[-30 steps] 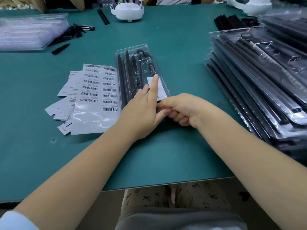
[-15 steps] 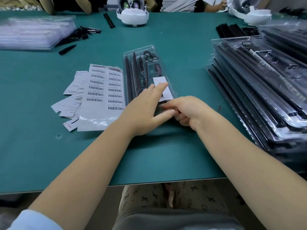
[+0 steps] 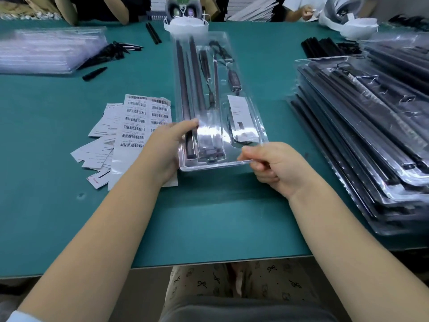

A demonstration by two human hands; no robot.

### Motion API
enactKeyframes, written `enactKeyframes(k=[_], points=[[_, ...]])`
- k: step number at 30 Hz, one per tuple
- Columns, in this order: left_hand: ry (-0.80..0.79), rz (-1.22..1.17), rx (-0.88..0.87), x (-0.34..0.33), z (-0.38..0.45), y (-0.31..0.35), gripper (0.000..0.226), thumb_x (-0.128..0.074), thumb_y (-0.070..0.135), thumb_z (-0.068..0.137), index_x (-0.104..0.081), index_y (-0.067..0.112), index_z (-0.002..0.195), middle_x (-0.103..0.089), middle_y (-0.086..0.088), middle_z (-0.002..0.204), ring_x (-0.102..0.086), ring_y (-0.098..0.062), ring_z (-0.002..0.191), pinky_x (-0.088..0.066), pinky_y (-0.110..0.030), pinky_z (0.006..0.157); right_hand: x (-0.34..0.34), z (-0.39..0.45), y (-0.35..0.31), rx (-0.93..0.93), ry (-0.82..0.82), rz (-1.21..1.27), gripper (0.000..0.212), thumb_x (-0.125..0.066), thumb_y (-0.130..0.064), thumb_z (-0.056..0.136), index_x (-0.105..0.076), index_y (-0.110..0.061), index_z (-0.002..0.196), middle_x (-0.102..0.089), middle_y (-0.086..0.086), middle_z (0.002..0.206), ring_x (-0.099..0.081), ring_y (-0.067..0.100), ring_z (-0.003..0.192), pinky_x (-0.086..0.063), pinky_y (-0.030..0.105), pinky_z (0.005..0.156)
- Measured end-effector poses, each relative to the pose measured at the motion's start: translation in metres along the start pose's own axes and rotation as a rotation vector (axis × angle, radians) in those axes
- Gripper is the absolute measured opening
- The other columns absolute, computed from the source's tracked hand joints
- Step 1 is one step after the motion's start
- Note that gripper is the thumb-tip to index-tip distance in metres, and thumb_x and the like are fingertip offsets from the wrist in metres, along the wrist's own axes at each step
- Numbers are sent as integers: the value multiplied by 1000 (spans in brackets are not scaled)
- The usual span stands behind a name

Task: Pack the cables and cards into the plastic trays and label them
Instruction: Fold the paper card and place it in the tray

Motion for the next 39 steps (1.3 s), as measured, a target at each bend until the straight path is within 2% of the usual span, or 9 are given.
enactKeyframes(k=[2, 5, 12, 17, 23, 29, 34, 36, 39], points=[[-138, -224, 39, -4, -4, 2, 24, -59, 23, 90, -75, 14, 75, -70, -2, 73, -70, -19, 69, -57, -36, 67, -3, -2, -1, 22, -51, -30, 23, -66, -32, 69, -69, -9, 68, -40, -5, 43, -21, 5, 32, -16, 13, 34], [-132, -261, -37, 1, -3, 5, 10, -57, 9, 90, -60, 9, 99, -69, 2, 66, -68, -13, 61, -55, -28, 54, -4, -5, -2, 1, -64, -80, 23, -69, -35, 67, -72, -13, 62, -43, -3, 43, -23, 6, 32, -16, 12, 35], [-127, -195, -89, 0, -6, 8, 27, -51, -1, 91, -56, 7, 116, -74, -5, 89, -71, -15, 85, -57, -29, 66, -1, 0, 0, -201, -29, 8, 41, -51, -54, 89, -59, -14, 91, -63, 13, 61, -52, 16, 39, -42, 20, 37], [-133, -172, -90, 3, -3, 5, 26, -55, 2, 89, -58, 11, 113, -74, 0, 87, -70, -11, 80, -58, -30, 63, 3, 5, 1, -140, 36, 176, 38, -64, -39, 87, -63, -16, 118, -68, 4, 113, -72, 24, 86, -58, 32, 62], [-278, -132, 46, -11, -6, -11, 80, -73, 14, 70, -37, 3, 141, -71, -4, 92, -69, -14, 75, -55, -31, 57, 11, 7, 1, -116, 128, 251, 29, -77, -28, 65, -74, -11, 88, -72, 4, 86, -69, 16, 69, -58, 31, 65], [-392, -150, 69, -15, -6, -12, 25, -65, 7, 77, -60, 6, 102, -69, -6, 77, -68, -20, 69, -57, -32, 59, 9, 9, 1, -100, 141, 207, 25, -75, -12, 67, -69, 1, 87, -71, 13, 80, -68, 24, 67, -60, 39, 69], [-310, -92, 56, -12, -6, -10, 20, -66, 19, 77, -61, 1, 86, -66, -3, 75, -63, -16, 64, -53, -22, 54, 3, 4, 2, -89, 104, 185, 4, -67, 0, 79, -64, 0, 76, -68, 11, 63, -65, 20, 50, -52, 28, 45], [-231, -98, 84, -11, -7, -10, 18, -61, 25, 86, -72, 10, 88, -71, -7, 94, -69, -17, 70, -54, -24, 53, -1, 3, 4, -97, 65, 160, 6, -67, 1, 80, -64, -1, 76, -68, 10, 61, -65, 19, 50, -51, 27, 45], [-84, -55, 110, -6, -3, -14, 50, -65, 30, 86, -52, 14, 132, -53, -8, 135, -61, -24, 107, -55, -34, 71, -2, 4, 4, -94, 30, 122, 3, -68, -1, 80, -66, -3, 78, -69, 8, 65, -66, 19, 54, -54, 29, 50]])
Point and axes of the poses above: each hand's wrist, its own z-axis towards the middle knuckle, its own x-axis out of the back of the hand, y = z × x, the point moved 4 cm from there along z, towards the middle knuckle
